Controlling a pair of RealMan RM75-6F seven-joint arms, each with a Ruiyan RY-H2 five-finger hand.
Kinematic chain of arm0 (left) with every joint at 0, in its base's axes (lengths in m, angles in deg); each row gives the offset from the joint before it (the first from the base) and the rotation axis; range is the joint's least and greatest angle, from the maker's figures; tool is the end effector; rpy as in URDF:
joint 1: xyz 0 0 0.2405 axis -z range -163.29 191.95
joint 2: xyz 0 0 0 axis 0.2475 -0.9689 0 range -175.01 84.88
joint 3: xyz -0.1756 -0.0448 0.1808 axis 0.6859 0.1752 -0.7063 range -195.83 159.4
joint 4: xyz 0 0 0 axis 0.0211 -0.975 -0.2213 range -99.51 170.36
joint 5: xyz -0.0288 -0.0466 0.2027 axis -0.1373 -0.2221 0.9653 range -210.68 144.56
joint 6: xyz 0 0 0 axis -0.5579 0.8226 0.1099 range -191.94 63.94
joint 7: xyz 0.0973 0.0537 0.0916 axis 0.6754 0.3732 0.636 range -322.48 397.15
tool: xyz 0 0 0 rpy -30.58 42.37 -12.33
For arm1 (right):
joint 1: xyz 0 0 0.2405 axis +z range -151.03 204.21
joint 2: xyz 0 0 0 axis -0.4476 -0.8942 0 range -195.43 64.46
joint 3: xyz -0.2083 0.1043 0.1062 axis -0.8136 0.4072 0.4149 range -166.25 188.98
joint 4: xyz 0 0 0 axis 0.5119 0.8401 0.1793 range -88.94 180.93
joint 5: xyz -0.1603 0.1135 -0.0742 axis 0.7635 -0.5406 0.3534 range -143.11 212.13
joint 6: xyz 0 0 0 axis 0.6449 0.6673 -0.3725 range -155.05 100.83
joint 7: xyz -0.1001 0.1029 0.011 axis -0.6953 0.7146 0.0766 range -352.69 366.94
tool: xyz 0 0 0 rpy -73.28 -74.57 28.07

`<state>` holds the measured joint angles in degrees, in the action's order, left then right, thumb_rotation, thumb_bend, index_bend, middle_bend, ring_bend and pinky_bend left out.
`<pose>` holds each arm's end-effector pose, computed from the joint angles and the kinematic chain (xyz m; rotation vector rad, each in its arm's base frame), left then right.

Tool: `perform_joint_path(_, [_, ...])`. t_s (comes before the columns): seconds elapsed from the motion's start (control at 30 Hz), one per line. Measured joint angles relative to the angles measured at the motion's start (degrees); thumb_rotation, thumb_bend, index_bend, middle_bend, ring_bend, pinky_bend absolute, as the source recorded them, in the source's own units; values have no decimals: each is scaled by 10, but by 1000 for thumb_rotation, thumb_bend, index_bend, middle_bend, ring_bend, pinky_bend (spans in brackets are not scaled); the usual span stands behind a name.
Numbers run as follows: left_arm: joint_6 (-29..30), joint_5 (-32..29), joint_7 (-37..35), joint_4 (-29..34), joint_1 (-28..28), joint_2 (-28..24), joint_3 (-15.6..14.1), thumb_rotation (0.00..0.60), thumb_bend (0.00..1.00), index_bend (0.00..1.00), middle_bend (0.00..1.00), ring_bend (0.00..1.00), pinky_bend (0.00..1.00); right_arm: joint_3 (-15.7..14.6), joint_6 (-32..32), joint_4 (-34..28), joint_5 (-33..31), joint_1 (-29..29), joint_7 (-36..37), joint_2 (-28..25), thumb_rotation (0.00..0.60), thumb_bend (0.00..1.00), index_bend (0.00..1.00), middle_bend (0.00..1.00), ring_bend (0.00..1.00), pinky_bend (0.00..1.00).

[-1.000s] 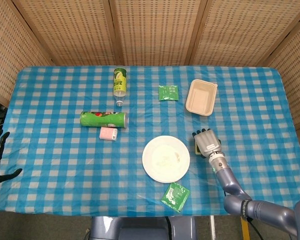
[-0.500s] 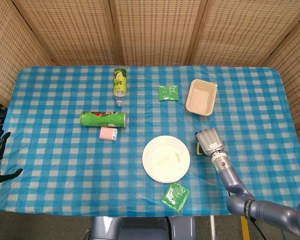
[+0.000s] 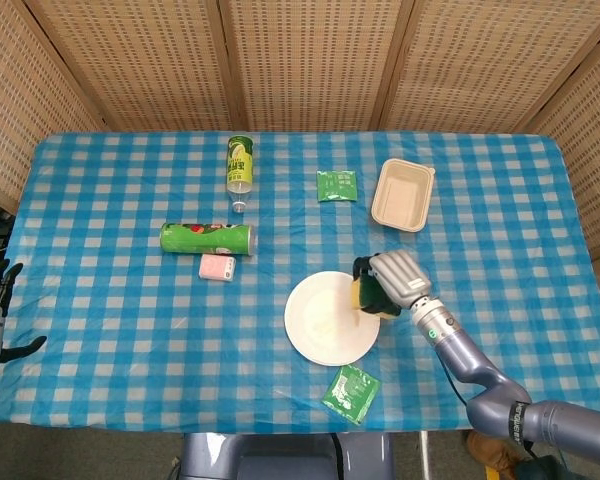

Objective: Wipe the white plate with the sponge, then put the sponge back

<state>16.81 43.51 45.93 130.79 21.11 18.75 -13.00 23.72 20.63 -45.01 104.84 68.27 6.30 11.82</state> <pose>-0.3163 0.1979 0.1596 -1.3279 -0.9120 -0.7607 -0.1456 -0.3489 0.0315 1.8979 -1.1481 1.0538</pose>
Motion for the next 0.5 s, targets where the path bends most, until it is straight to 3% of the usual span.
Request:
perform_joint_path(0.17, [-4, -3, 3, -2, 2, 2, 0, 600, 0, 0, 0, 0, 0, 0, -53, 6, 48, 19, 105, 8, 600, 462, 530, 620, 541, 585])
perform_joint_path(0.5, [-8, -10, 0, -3, 4, 2, 2, 600, 0, 0, 0, 0, 0, -20, -43, 80, 111, 41, 131, 89, 600, 465, 532, 621, 540, 585])
